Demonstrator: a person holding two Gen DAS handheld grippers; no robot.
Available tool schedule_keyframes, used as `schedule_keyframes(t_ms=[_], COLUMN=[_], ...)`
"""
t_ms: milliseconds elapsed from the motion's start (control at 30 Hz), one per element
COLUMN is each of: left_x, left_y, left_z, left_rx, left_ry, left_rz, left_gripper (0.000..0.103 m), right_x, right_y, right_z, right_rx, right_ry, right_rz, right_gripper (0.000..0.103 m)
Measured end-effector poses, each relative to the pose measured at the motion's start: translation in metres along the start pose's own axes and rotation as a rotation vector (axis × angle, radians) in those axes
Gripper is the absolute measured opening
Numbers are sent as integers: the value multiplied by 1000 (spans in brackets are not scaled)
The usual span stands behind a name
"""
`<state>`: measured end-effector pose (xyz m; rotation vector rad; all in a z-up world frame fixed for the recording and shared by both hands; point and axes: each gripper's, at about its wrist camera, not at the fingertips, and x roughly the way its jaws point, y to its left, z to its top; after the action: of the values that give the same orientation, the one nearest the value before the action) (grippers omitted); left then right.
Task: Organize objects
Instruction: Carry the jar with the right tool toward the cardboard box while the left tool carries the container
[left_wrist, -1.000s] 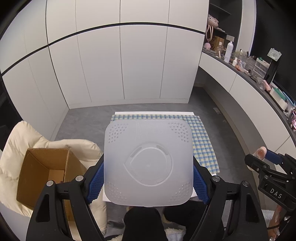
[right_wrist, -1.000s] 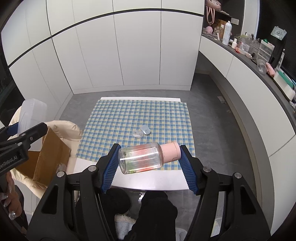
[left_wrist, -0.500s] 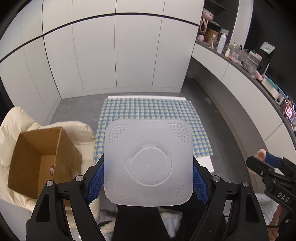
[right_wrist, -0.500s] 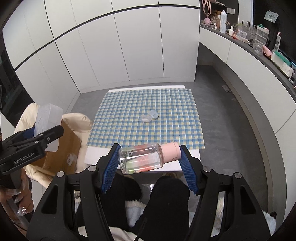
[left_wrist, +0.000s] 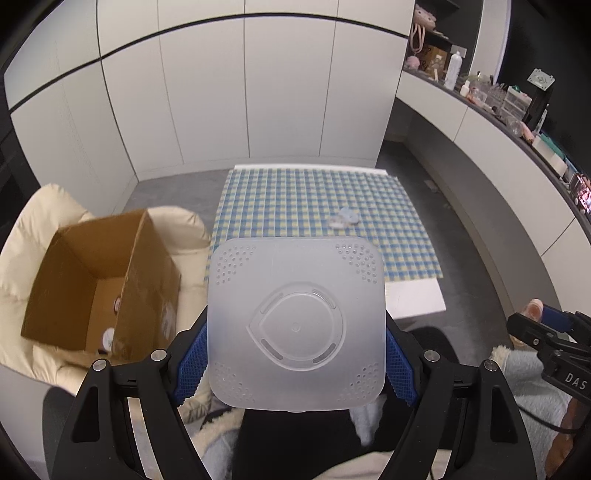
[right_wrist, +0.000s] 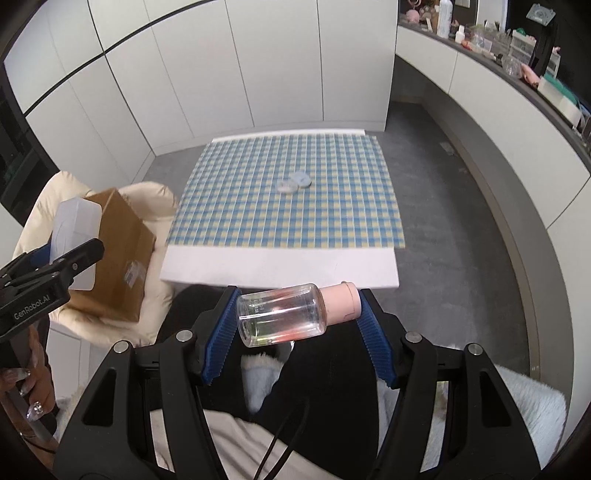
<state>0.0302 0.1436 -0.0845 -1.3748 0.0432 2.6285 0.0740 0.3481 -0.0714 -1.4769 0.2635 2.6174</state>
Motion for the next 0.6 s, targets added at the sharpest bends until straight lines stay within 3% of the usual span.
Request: schedule_keyframes(t_ms=[433, 600], left_x=[15, 12], left_y=[31, 28], left_z=[-48, -46], left_rx=[-21, -9], left_ry=[115, 84], left_rz=[3, -1], left_gripper=[82, 82], right_x=[-2, 4], right_y=[11, 11], right_z=[-52, -66], right_rx=[-27, -18], right_ry=[36, 63], right_rz=[12, 21], right_gripper=[66, 66])
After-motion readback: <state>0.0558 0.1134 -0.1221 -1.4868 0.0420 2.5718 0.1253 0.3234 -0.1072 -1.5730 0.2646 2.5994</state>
